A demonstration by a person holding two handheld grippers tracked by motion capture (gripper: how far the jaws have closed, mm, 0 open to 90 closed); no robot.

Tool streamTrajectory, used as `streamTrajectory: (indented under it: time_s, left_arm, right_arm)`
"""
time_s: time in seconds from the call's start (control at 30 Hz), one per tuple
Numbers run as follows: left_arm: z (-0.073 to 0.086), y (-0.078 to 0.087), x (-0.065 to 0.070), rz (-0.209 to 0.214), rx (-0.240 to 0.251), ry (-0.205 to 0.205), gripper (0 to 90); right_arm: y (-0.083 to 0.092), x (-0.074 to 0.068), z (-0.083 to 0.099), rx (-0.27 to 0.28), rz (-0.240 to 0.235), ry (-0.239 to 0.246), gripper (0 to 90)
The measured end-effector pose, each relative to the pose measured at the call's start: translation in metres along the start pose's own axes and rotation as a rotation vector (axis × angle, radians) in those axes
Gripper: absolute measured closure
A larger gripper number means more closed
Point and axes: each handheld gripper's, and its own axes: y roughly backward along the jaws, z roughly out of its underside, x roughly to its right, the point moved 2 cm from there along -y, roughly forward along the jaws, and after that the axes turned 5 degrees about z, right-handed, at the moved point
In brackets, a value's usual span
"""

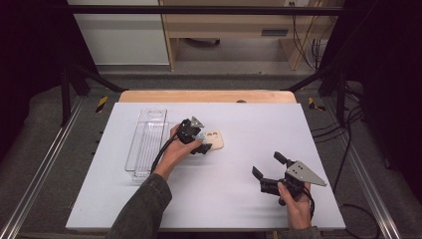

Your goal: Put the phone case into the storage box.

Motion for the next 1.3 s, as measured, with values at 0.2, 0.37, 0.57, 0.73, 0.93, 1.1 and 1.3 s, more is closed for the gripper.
streamTrajectory:
  time_s: [0.2, 0.37, 0.57, 0.73, 0.93, 1.1, 1.3]
  left_arm:
    - [0.0003, -0.0005, 0.0, 0.01, 0.001, 0.006, 4.3]
    - [0.0008, -0.0017, 0.001, 0.027, 0.0, 0.0, 3.6]
    - [0.002, -0.0034, 0.0021, 0.031, 0.0, -0.022, 2.2]
    - [0.0025, -0.0055, 0.002, 0.027, 0.001, -0.044, 0.6]
    - [0.0034, -0.0067, 0.0006, 0.037, 0.006, -0.043, 0.0]
    - [0.0056, -0.0082, -0.0005, 0.051, 0.016, -0.042, 0.0]
    - [0.0063, -0.0086, 0.0001, 0.049, 0.01, -0.067, 0.0]
  right_arm:
    - [0.0, 0.0003, 0.0002, 0.0, -0.001, 0.0, 4.4]
    - [-0.0001, -0.0001, 0.0002, -0.001, -0.005, 0.0, 4.4]
    - [-0.0003, -0.0001, 0.0004, -0.001, -0.01, 0.001, 4.4]
    - [-0.0006, -0.0005, 0.0005, -0.003, -0.012, -0.001, 4.4]
    - [-0.0009, -0.0001, 0.0007, -0.003, -0.013, 0.0, 4.4]
    - [-0.0013, -0.0008, 0.0008, -0.007, -0.015, 0.0, 4.4]
    - [-0.0016, -0.0011, 0.001, -0.009, -0.018, -0.001, 4.4]
